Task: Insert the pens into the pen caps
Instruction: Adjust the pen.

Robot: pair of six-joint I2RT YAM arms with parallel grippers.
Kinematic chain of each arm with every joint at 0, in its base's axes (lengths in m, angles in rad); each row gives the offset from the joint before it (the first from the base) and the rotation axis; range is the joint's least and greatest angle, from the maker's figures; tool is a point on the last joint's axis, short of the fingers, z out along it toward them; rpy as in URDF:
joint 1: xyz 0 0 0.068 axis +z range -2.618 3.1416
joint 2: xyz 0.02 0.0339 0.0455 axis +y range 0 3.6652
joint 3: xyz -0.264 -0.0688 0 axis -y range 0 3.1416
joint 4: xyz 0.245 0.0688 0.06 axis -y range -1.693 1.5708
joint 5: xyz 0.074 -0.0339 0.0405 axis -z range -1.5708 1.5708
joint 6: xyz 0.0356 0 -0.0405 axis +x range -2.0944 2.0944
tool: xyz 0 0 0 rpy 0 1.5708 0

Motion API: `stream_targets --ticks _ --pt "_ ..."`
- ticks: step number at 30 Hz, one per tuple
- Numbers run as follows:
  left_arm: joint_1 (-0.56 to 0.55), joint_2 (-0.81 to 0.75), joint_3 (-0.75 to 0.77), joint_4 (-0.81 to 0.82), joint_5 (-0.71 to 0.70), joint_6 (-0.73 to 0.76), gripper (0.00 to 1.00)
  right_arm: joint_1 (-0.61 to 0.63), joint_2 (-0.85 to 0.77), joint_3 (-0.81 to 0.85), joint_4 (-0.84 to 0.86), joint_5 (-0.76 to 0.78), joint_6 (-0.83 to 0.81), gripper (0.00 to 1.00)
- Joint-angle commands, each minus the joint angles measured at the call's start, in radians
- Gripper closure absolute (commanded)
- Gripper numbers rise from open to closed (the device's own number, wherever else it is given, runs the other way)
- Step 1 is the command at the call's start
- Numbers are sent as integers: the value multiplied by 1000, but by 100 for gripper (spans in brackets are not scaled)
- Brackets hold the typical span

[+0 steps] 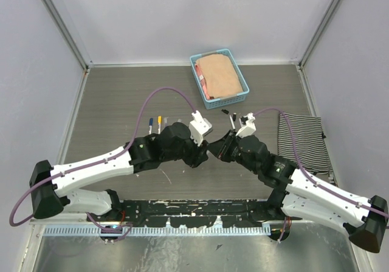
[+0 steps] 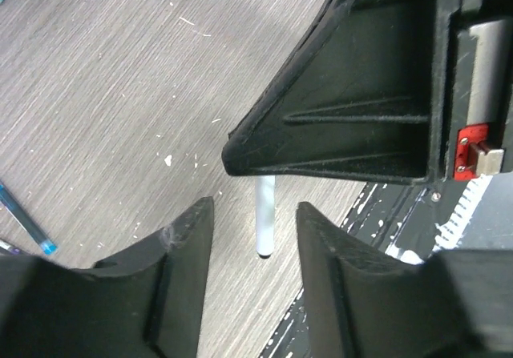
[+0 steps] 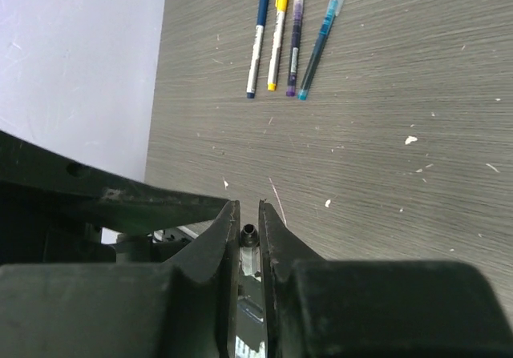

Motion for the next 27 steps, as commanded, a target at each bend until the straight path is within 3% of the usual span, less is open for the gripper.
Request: stream_targets --ticks 1,8,15,24,27 --pt "4 -57 -13 20 15 44 45 6 -22 124 -45 46 -69 100" --pt "4 -99 -33 25 55 78 46 6 -11 164 -47 -32 -70 100" --pt "4 -105 -39 21 63 82 59 6 -32 164 -24 -46 -59 100" --pt "4 -95 -22 27 59 63 69 6 -27 133 25 -71 -30 100" --pt "4 -93 -19 32 60 56 78 6 -22 131 29 -71 -30 100"
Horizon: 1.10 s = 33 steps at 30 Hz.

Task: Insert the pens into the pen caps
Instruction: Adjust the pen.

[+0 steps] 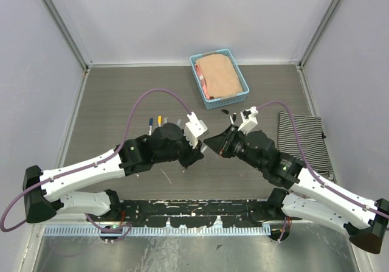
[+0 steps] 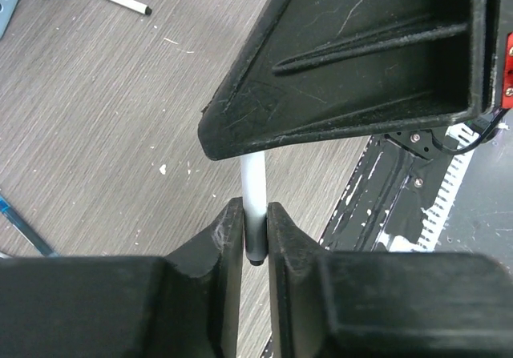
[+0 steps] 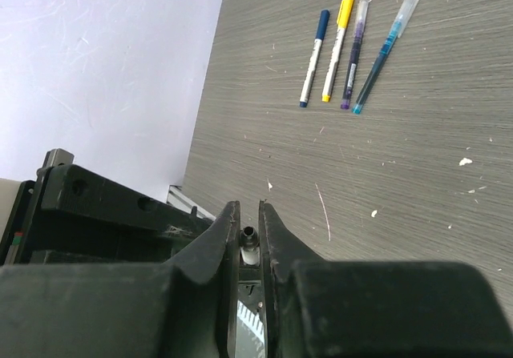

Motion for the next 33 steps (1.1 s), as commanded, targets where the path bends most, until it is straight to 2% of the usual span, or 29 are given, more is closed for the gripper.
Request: stream_targets --ticks 1,7,10,15,18,22,25,29,33 --pt "4 -2 6 30 4 -12 82 7 -5 2 79 -15 12 100" --pt "5 4 21 -8 -20 -11 100 7 -8 23 38 26 -35 94" --pt "9 -5 20 -14 -26 -7 100 7 -7 54 -14 79 -76 84" --pt "59 -21 23 -39 -1 -7 100 7 25 138 -150 203 -179 59" --pt "129 -34 28 -70 36 -15 100 7 74 212 -283 308 -241 54" --pt "222 -57 51 -145 42 -8 100 -4 171 285 -354 384 -339 50" --pt "294 -78 74 -211 40 -9 100 -82 265 320 -353 311 -432 50" --pt "385 -104 105 -308 68 -1 100 -304 358 299 -261 61 -566 49" --pt "433 -135 98 -352 68 36 100 -454 465 261 -136 -113 -639 49"
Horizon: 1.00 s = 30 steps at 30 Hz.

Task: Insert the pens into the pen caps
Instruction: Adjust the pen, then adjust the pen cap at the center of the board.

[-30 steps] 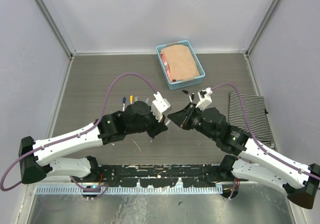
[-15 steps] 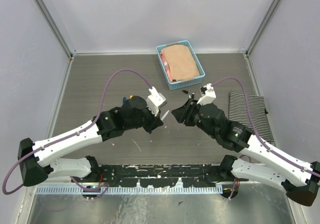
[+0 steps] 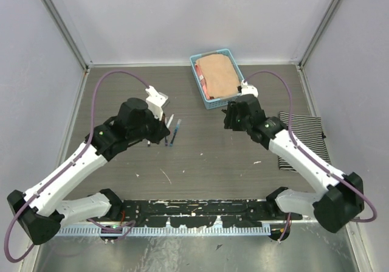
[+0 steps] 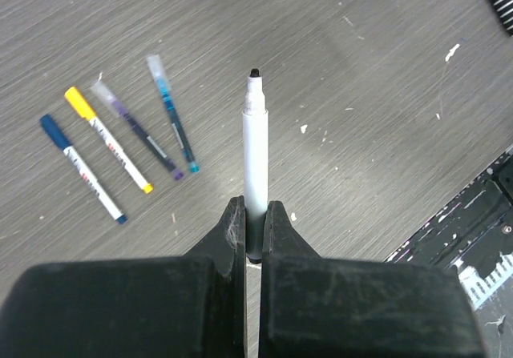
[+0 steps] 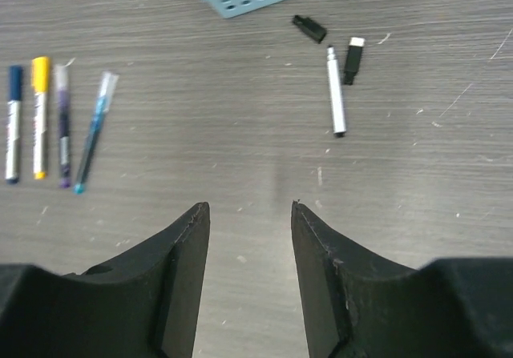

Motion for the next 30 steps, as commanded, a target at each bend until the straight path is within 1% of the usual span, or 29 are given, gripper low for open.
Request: stream_targets --ticks 1,5,10,16,24,30 --pt "42 -42 24 -92 23 52 100 -131 86 -25 190 -231 -146 49" --pt "62 -61 0 -110 17 94 100 -215 191 -38 298 -319 -183 48" --pt "90 -90 -64 -74 27 131 100 -245 326 -2 407 -386 -262 43" --pt "120 -91 -103 -42 26 126 100 -260 455 49 469 -339 -321 39" --pt "129 -80 -110 -28 41 125 100 -262 574 105 521 -306 -408 38" --pt "132 -77 -114 -23 41 125 100 -262 650 170 492 -256 -454 39"
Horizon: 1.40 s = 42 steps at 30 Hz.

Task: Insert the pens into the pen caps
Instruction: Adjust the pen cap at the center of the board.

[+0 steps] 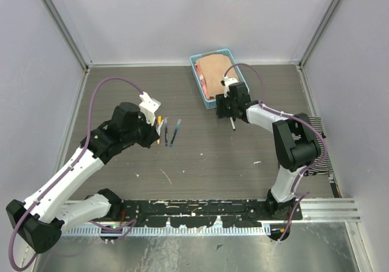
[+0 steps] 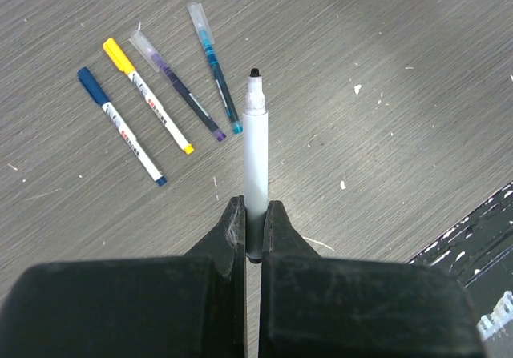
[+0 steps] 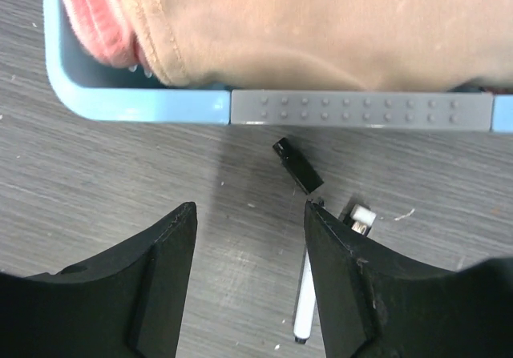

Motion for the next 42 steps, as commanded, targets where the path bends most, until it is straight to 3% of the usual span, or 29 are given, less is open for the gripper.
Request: stream_targets --ticks 1,13,22,30,37,42 --pt "7 -1 -15 36 15 10 100 -6 28 67 42 51 -65 39" --pt "10 1 -18 39 15 12 100 -36 150 177 -22 27 -110 39" --pt "11 3 -19 40 19 12 100 -37 208 238 -99 -28 -131 47" --pt "13 5 -20 42 21 12 100 -37 222 237 -107 -57 -119 63" --pt "14 4 -18 41 21 11 100 -28 190 233 -117 -61 -87 84" --pt "15 -3 -10 32 6 -2 100 23 98 210 -120 -42 -57 88"
